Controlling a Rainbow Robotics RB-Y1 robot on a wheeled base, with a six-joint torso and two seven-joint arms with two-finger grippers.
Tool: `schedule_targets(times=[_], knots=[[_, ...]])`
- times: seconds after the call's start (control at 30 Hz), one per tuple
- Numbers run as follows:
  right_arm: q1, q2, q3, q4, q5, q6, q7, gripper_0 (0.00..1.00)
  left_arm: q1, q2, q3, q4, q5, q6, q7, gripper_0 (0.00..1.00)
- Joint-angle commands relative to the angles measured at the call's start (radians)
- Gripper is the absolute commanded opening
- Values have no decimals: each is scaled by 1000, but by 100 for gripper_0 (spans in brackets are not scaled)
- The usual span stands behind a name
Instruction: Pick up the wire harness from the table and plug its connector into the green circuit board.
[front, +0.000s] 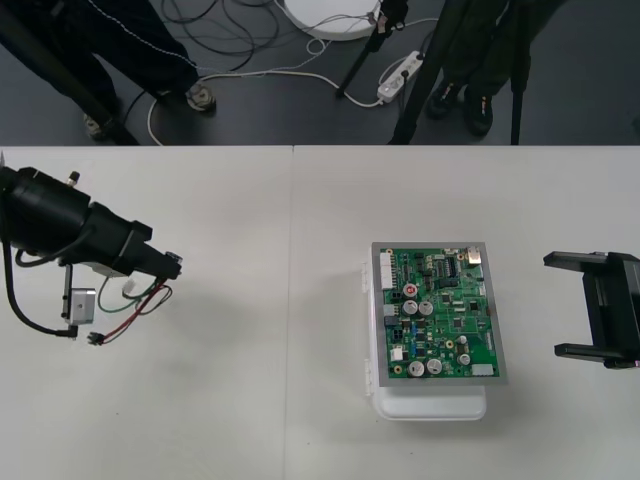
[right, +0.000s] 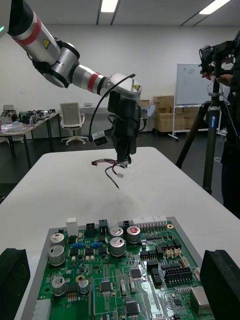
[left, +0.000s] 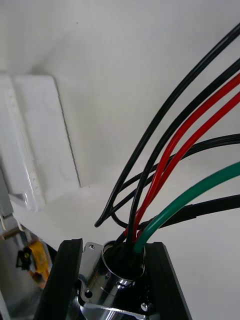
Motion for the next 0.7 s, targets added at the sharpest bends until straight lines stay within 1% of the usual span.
schedule_targets(times=[0.03, 0.27, 0.4, 0.53, 0.7], knots=[[8, -18, -32, -20, -5, -13, 33, 100, 132, 19, 181, -76, -43, -108, 235, 0], [8, -18, -34, -21, -5, -13, 57, 100, 310, -58, 483, -174, -176, -205, 435, 0], [8, -19, -34, -23, -4, -13, 74, 100, 404, -110, 615, -242, -227, -225, 556, 0], [8, -18, -34, -24, 1, -13, 88, 100, 473, -162, 712, -301, -271, -235, 665, 0], [8, -19, -34, -24, 8, -13, 108, 100, 530, -246, 813, -361, -340, -257, 792, 0]])
